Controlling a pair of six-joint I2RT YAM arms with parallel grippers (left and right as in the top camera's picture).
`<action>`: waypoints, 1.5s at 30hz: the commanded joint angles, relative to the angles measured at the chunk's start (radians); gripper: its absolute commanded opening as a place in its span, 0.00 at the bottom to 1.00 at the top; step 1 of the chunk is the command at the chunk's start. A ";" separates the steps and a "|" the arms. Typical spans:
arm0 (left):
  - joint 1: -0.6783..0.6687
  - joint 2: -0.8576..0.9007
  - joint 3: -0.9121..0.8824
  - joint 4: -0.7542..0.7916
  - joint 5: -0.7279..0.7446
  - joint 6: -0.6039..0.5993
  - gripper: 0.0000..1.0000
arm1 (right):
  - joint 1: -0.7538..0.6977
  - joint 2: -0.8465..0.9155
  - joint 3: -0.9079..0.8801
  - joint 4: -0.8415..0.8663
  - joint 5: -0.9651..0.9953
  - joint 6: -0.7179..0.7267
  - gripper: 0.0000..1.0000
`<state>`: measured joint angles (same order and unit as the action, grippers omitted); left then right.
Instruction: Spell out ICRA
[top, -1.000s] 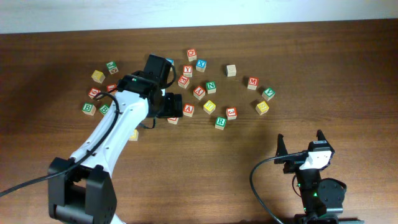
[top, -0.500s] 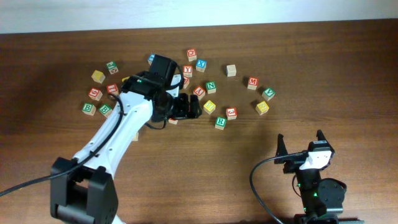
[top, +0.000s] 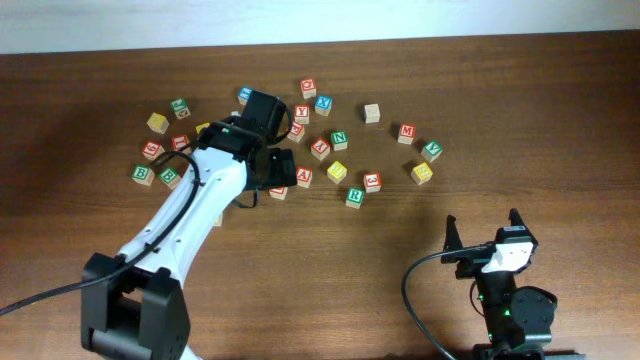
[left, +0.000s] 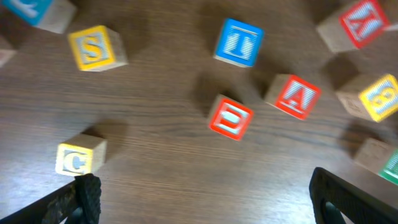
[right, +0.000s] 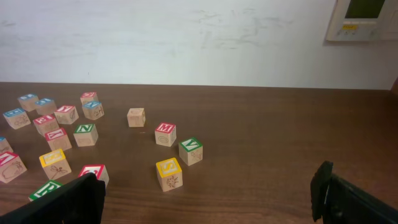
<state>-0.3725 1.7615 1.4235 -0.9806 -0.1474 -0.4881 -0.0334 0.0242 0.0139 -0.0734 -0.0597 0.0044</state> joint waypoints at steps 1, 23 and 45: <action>0.030 -0.027 0.017 -0.002 -0.067 -0.086 0.99 | -0.006 -0.005 -0.008 -0.001 0.009 0.011 0.98; 0.096 -0.027 0.017 -0.036 -0.060 -0.174 0.99 | -0.006 -0.005 -0.008 -0.001 0.008 0.011 0.99; 0.095 -0.027 0.017 -0.060 -0.026 -0.175 0.97 | -0.006 -0.005 -0.008 -0.001 0.008 0.011 0.98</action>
<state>-0.2790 1.7615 1.4250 -1.0393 -0.1791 -0.6495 -0.0334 0.0242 0.0139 -0.0738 -0.0597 0.0048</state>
